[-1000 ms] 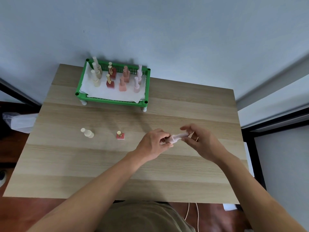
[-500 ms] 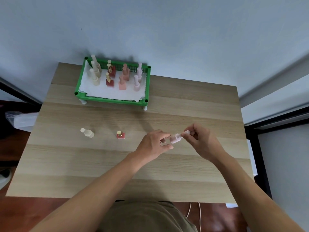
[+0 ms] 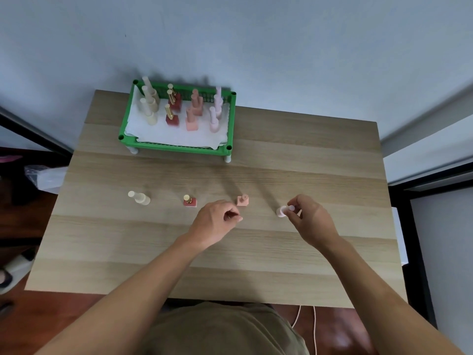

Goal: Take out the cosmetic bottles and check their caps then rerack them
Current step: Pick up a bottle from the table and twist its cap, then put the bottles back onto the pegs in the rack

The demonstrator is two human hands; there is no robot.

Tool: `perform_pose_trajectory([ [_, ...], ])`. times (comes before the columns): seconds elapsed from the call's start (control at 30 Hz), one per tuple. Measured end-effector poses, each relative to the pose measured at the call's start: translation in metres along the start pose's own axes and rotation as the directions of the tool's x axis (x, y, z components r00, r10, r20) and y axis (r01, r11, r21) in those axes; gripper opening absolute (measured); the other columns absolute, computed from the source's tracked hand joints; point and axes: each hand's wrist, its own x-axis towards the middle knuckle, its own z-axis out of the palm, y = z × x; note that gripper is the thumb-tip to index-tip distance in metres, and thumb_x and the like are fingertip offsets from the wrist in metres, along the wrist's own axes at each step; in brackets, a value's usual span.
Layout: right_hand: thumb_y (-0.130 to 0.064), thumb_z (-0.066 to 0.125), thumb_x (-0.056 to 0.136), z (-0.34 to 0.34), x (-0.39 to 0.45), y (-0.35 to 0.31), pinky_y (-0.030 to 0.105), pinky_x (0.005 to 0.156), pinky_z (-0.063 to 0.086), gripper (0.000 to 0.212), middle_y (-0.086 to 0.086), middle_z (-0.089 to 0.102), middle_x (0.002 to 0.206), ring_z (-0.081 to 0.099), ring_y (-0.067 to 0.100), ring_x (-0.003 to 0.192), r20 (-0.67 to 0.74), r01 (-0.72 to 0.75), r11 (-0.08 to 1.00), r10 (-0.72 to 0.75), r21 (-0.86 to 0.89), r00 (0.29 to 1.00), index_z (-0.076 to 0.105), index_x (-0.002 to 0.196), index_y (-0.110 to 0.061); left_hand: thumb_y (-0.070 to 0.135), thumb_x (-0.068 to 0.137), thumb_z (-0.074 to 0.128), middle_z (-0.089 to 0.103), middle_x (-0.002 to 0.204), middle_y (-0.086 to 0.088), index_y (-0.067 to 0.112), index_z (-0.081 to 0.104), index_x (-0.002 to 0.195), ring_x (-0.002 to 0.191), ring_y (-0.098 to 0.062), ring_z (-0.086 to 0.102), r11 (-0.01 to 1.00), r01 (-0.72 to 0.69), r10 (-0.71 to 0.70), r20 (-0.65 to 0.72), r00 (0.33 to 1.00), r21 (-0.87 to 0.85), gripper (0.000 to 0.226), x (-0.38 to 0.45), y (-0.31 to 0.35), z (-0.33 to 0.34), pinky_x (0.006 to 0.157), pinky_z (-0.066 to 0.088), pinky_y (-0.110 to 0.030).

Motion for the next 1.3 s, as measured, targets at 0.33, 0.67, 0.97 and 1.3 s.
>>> perform_pose_trajectory([
  [0.33, -0.036, 0.071, 0.089, 0.008, 0.002, 0.005, 0.037, 0.074, 0.053, 0.038, -0.007, 0.063, 0.103, 0.064, 0.015, 0.087, 0.019, 0.057, 0.996, -0.056, -0.066, 0.998, 0.056, 0.121, -0.022, 0.032, 0.082, 0.078, 0.053, 0.096, 0.01, 0.021, 0.056, 0.101, 0.078, -0.007, 0.054, 0.997, 0.042, -0.038, -0.057, 0.998, 0.061, 0.031, 0.015, -0.005, 0.008, 0.072, 0.043, -0.024],
  [0.67, -0.043, 0.078, 0.081, 0.042, 0.015, 0.029, 0.04, 0.081, 0.054, 0.064, 0.002, 0.05, 0.127, 0.065, 0.025, 0.099, 0.107, -0.081, 0.997, 0.081, -0.005, 0.991, 0.047, 0.135, -0.028, 0.034, 0.081, 0.079, 0.053, 0.116, 0.008, 0.026, 0.057, 0.119, 0.106, -0.014, 0.056, 0.979, 0.036, -0.047, 0.048, 0.998, 0.202, 0.044, 0.045, 0.006, 0.011, 0.084, 0.048, -0.033],
  [0.97, -0.035, 0.07, 0.086, 0.06, 0.018, 0.029, 0.029, 0.066, 0.039, 0.028, -0.002, 0.048, 0.112, 0.061, 0.025, 0.082, 0.022, -0.116, 0.992, 0.116, 0.041, 0.993, 0.053, 0.108, -0.03, 0.03, 0.087, 0.074, 0.053, 0.101, 0.008, 0.024, 0.063, 0.104, 0.099, -0.013, 0.052, 0.964, 0.044, -0.057, 0.043, 0.997, 0.262, 0.022, 0.049, 0.009, 0.02, 0.081, 0.041, -0.028],
  [1.3, -0.033, 0.067, 0.091, 0.039, 0.018, 0.012, 0.038, 0.073, 0.052, 0.025, -0.001, 0.057, 0.112, 0.064, 0.027, 0.09, -0.034, -0.048, 0.999, 0.048, 0.01, 0.998, 0.059, 0.11, -0.018, 0.02, 0.084, 0.069, 0.056, 0.091, 0.011, 0.026, 0.067, 0.088, 0.086, -0.014, 0.056, 0.97, 0.025, -0.032, 0.022, 0.999, 0.24, 0.007, 0.043, 0.023, -0.003, 0.068, 0.038, -0.025],
])
